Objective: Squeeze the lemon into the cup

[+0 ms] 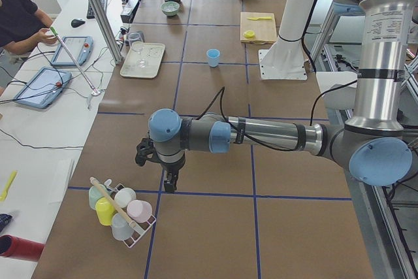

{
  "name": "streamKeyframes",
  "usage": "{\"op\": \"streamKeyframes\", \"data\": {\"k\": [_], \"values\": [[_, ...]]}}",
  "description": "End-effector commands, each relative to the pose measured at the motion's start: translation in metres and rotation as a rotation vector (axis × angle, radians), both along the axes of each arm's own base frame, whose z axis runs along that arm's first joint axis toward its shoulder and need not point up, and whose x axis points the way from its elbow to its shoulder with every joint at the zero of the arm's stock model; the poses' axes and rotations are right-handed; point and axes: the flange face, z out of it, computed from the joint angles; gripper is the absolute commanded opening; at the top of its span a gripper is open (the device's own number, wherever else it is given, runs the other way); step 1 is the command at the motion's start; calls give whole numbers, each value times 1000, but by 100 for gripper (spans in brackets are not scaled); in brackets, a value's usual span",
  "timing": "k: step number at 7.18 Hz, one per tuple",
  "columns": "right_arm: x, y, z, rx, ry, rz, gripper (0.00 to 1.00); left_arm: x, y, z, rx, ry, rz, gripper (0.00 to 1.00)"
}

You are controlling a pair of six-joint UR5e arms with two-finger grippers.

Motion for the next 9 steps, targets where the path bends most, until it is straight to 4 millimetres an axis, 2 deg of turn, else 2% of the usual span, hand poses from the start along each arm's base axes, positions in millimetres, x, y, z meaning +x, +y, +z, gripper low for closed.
{"op": "streamKeyframes", "data": {"k": [1,2,3,4,5,6,7,8,9], "values": [[0,0,0,2,1,1,100,0,1,-5,10,1,0,100],[-2,-2,-3,20,-1,-7,100,0,0,-8,16,1,0,100],[-17,-11,-18,56,-8,-34,100,0,0,-27,54,1,-2,100],[-32,-26,-45,63,-26,-17,100,0,-1,-45,88,1,-4,100],[-40,-61,-79,83,-33,-1,100,2,-3,-64,130,1,-5,100],[-44,-56,-55,43,-41,-9,100,6,-7,-72,162,4,-6,100],[-63,-58,-71,79,-52,-45,100,25,-15,-83,176,13,-1,100],[-81,-58,-92,64,-54,-24,100,56,-26,-98,182,26,24,100],[-103,-52,-126,56,-51,11,100,85,-36,-113,187,35,54,100]]}}
